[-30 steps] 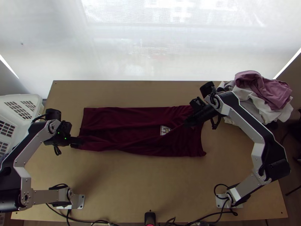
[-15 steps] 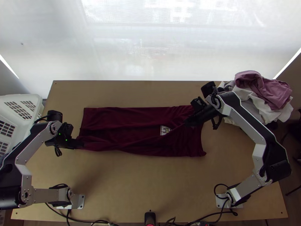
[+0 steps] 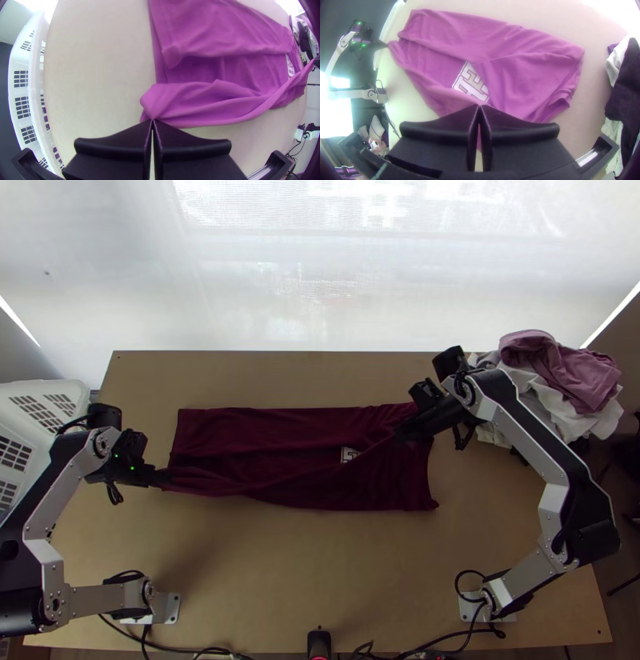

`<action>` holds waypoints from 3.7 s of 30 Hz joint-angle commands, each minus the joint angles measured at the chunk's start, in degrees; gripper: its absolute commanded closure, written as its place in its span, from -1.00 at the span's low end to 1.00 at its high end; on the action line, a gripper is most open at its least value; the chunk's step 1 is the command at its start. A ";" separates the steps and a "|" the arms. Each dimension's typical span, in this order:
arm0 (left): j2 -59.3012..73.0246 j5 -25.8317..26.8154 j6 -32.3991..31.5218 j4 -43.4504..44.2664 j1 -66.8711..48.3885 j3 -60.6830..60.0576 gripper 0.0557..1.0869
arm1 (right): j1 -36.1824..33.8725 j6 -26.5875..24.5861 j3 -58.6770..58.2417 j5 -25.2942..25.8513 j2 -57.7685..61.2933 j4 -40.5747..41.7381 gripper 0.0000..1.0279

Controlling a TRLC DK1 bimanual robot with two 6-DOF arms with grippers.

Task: Fold the t-shirt

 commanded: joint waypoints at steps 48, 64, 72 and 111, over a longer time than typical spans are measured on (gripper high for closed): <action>33.00 2.04 -5.85 -6.26 -4.52 42.34 0.93 | -8.27 -2.02 29.18 1.26 22.99 -2.96 0.95; 42.58 1.86 -6.03 -6.53 -5.40 49.98 0.93 | -8.36 -2.02 44.82 2.40 34.77 -8.59 0.95; 46.27 1.78 -6.47 -6.97 -6.01 54.20 0.93 | -8.36 -2.29 46.84 3.54 38.46 -8.59 0.95; 23.42 2.04 -15.43 -1.52 -6.19 26.17 -0.88 | 7.99 3.25 22.32 3.63 16.13 -4.81 -0.92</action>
